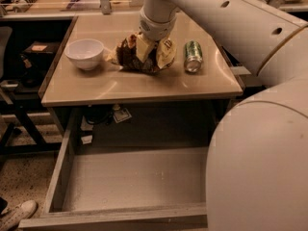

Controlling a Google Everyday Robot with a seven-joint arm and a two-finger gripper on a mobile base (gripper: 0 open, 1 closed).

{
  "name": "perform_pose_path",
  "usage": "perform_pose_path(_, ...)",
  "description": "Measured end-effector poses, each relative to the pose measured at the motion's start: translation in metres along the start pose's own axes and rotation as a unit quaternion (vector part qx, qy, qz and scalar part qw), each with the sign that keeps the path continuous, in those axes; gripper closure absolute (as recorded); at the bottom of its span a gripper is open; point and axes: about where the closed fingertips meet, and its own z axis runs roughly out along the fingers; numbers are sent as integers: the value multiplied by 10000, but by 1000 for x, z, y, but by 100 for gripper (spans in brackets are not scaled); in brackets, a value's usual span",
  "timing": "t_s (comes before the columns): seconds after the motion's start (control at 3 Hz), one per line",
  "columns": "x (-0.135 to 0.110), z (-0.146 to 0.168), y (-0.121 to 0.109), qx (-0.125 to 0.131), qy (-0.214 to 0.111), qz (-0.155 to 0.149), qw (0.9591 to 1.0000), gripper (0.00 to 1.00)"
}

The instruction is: Pick brown chip bag from top drawer and place on counter

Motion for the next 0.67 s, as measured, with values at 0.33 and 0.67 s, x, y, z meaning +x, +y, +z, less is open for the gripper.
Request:
perform_pose_path(0.33, 0, 0, 0, 0, 0, 0, 10000, 0)
perform_pose_path(0.67, 0, 0, 0, 0, 0, 0, 10000, 0)
